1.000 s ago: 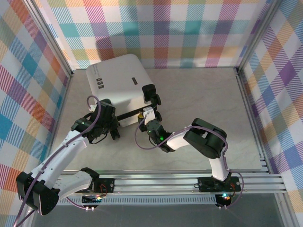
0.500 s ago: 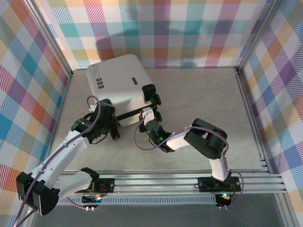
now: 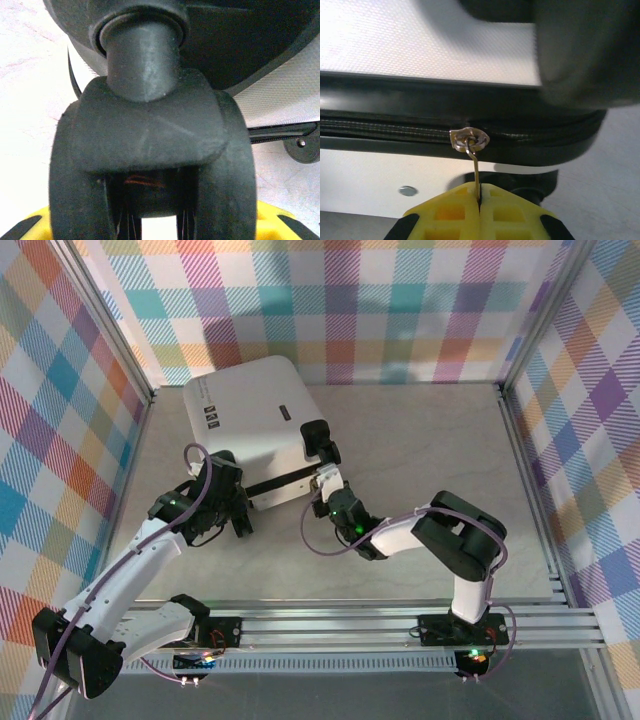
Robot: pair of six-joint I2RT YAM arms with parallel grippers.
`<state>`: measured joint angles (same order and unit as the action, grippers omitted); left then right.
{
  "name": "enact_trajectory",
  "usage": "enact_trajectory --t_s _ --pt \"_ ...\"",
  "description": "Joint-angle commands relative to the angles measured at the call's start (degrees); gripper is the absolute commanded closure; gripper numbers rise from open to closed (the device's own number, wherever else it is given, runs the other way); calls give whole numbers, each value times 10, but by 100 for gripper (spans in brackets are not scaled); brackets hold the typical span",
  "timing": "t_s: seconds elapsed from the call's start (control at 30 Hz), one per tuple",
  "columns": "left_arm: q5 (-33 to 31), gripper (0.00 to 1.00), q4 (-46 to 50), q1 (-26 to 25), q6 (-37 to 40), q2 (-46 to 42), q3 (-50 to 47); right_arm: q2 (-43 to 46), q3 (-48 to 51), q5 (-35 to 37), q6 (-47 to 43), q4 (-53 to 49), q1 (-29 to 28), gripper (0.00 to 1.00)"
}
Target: Pack the luggage
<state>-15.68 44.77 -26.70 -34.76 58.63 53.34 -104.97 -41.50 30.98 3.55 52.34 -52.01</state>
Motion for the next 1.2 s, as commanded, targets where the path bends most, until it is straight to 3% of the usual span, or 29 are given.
enact_trajectory --t_s 0.0,0.27,0.5,0.73,0.93,1.03,1.17 --pt "-38 100 -98 11 60 -38 9 38 20 15 5 14 34 100" --pt "-6 100 -217 31 145 -30 -17 61 48 -3 -9 23 37 100" --pt "35 100 -266 86 192 -17 -14 89 86 -10 -18 48 26 100" --pt "127 100 -338 142 229 19 -9 109 107 -17 -23 49 4 100" --pt "188 100 -390 157 265 71 3 107 114 -6 -25 53 -21 100" --pt "216 100 -394 173 283 100 21 99 112 23 -36 48 -16 100" --pt "253 100 -411 198 278 128 29 104 120 22 -14 36 32 100"
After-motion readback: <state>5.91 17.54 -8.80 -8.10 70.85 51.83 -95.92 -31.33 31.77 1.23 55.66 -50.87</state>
